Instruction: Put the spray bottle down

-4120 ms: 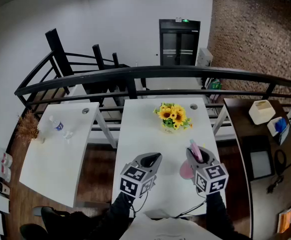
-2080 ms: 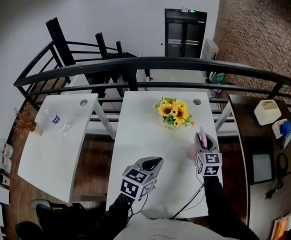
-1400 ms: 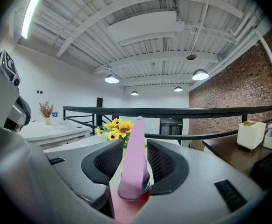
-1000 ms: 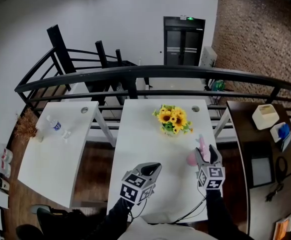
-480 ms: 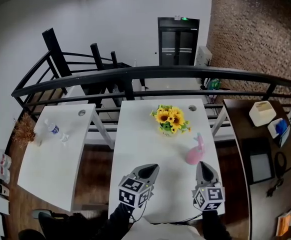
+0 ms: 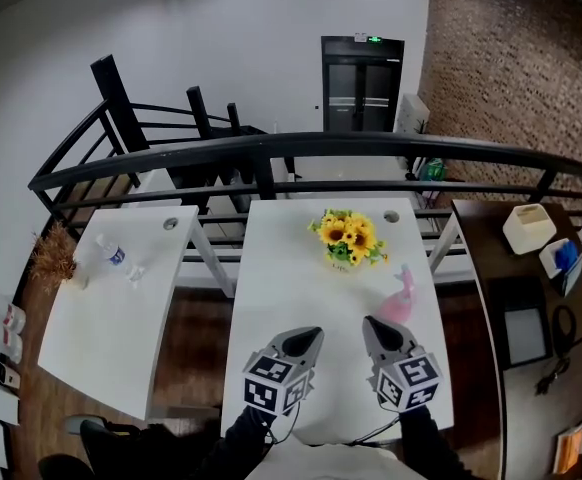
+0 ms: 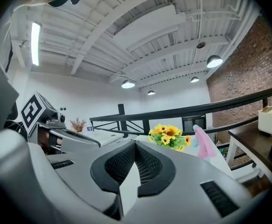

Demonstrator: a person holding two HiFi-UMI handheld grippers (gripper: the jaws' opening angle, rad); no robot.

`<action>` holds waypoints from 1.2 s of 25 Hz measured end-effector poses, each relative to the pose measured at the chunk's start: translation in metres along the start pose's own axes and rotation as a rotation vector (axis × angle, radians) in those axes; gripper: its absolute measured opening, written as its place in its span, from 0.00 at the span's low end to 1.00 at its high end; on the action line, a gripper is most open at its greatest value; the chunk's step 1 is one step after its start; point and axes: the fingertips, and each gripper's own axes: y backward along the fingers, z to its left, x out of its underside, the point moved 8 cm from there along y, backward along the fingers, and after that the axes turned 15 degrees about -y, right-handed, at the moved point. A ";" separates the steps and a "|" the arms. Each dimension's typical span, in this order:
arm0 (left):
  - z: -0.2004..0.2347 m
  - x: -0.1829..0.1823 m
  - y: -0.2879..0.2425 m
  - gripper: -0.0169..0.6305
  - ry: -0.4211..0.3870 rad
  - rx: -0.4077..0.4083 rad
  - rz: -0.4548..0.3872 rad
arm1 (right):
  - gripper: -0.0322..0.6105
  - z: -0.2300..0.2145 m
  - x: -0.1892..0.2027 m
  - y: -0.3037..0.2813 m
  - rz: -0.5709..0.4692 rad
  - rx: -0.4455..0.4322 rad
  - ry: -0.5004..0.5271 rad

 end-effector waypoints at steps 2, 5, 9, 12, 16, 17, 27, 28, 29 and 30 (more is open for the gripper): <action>0.000 -0.001 0.000 0.05 0.000 0.004 0.000 | 0.07 0.000 0.001 -0.001 0.008 -0.001 -0.006; 0.001 -0.002 -0.002 0.05 -0.003 0.009 0.000 | 0.07 -0.002 0.003 -0.001 0.028 0.003 -0.007; 0.000 -0.004 -0.004 0.05 -0.006 0.012 0.004 | 0.07 -0.005 0.003 0.000 0.034 0.003 -0.009; 0.000 -0.006 -0.004 0.05 -0.008 0.016 0.004 | 0.07 -0.004 0.002 0.000 0.033 0.001 -0.016; 0.000 -0.007 -0.005 0.05 -0.008 0.017 0.005 | 0.07 -0.005 0.003 -0.001 0.029 0.001 -0.022; 0.000 -0.006 -0.005 0.05 -0.008 0.017 0.007 | 0.07 -0.006 0.003 -0.001 0.029 0.002 -0.023; 0.002 -0.006 -0.007 0.05 -0.011 0.018 0.011 | 0.07 -0.007 0.004 -0.005 0.037 0.000 -0.019; 0.002 -0.005 -0.007 0.05 -0.012 0.019 0.012 | 0.07 -0.008 0.004 -0.005 0.039 0.000 -0.018; 0.002 -0.005 -0.008 0.05 -0.012 0.019 0.012 | 0.07 -0.008 0.005 -0.005 0.040 0.000 -0.018; 0.002 -0.005 -0.008 0.05 -0.012 0.019 0.013 | 0.07 -0.008 0.005 -0.005 0.042 0.001 -0.018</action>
